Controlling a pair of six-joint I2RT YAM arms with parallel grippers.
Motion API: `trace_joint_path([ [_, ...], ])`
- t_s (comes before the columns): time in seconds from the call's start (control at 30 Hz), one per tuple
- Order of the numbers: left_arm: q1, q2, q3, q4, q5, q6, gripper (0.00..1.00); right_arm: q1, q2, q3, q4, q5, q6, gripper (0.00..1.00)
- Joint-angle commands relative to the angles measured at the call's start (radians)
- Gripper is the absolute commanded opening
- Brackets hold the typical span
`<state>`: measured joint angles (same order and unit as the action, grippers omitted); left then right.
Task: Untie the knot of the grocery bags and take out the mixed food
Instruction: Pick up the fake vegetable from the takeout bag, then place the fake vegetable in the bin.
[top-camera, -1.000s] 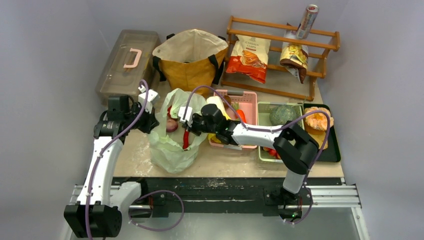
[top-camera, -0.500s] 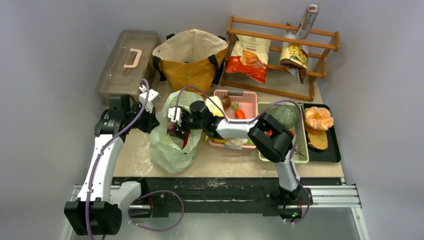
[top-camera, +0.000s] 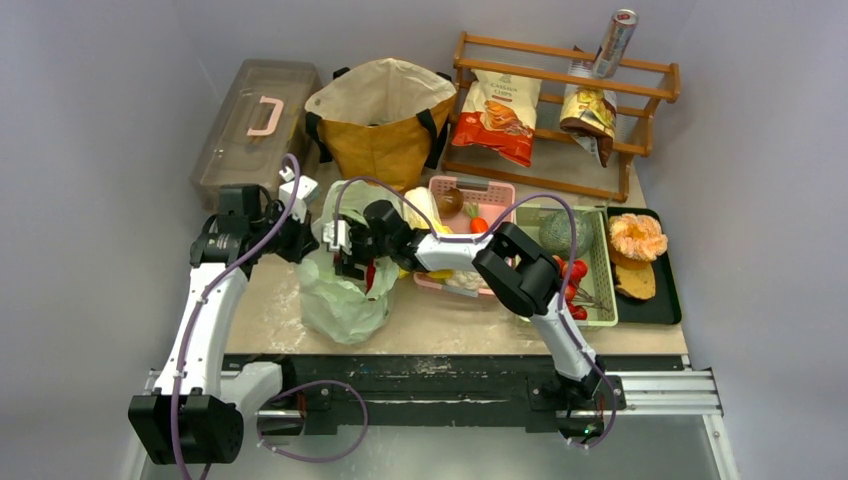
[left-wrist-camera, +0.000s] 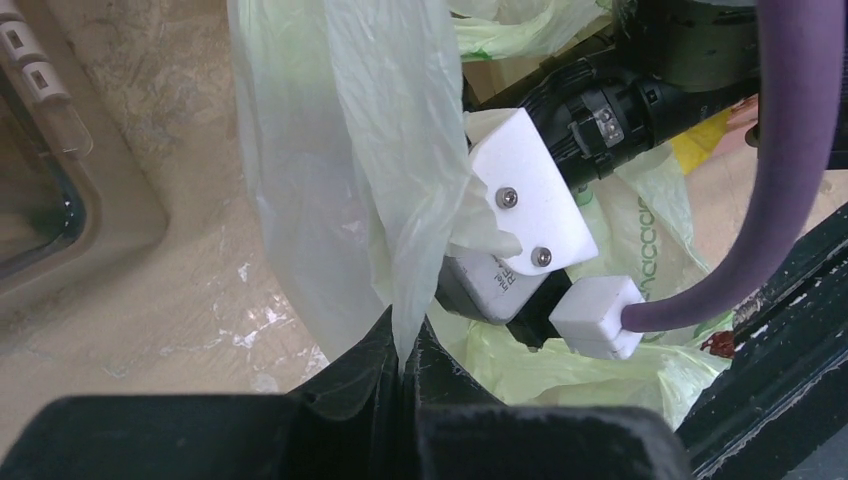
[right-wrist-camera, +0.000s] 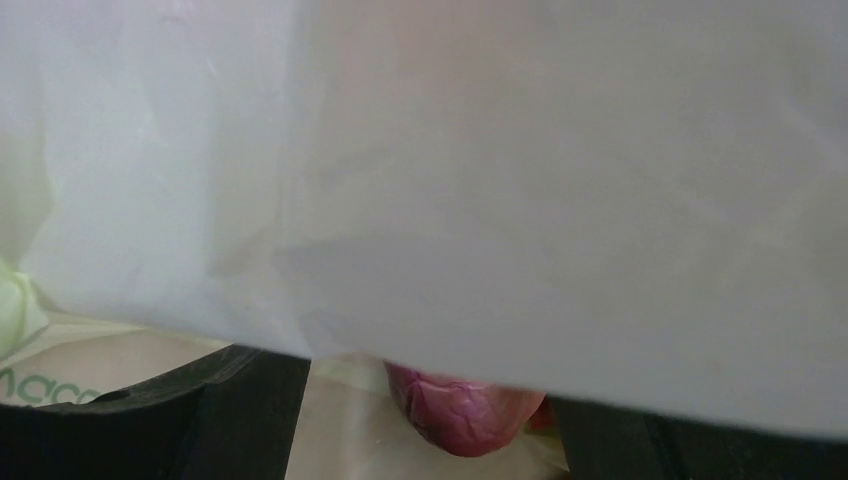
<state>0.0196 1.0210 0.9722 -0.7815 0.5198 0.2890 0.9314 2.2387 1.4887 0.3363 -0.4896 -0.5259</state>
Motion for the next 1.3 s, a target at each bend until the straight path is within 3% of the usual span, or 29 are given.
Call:
trace_joint_path([
  [0.0, 0.008, 0.005, 0.046, 0.006, 0.011, 0.021, 0.0, 0.0, 0.002, 0.046, -0.067, 0.004, -0.042, 0.79],
  [0.1, 0.008, 0.008, 0.049, 0.005, 0.009, 0.022, 0.0, 0.003, 0.002, 0.055, -0.111, 0.014, -0.072, 0.69],
  [0.2, 0.008, 0.008, 0.05, 0.005, 0.007, 0.025, 0.0, 0.003, -0.016, 0.033, -0.13, 0.038, -0.083, 0.49],
  [0.43, 0.009, -0.003, 0.044, 0.002, 0.003, 0.031, 0.0, 0.003, -0.131, -0.099, -0.088, 0.053, -0.09, 0.23],
  [0.97, 0.009, -0.001, 0.045, 0.009, 0.015, 0.047, 0.0, -0.008, -0.356, -0.181, 0.002, 0.048, 0.012, 0.08],
  [1.27, 0.009, 0.002, 0.046, 0.009, 0.017, 0.052, 0.0, -0.058, -0.551, -0.228, -0.17, -0.062, 0.051, 0.07],
])
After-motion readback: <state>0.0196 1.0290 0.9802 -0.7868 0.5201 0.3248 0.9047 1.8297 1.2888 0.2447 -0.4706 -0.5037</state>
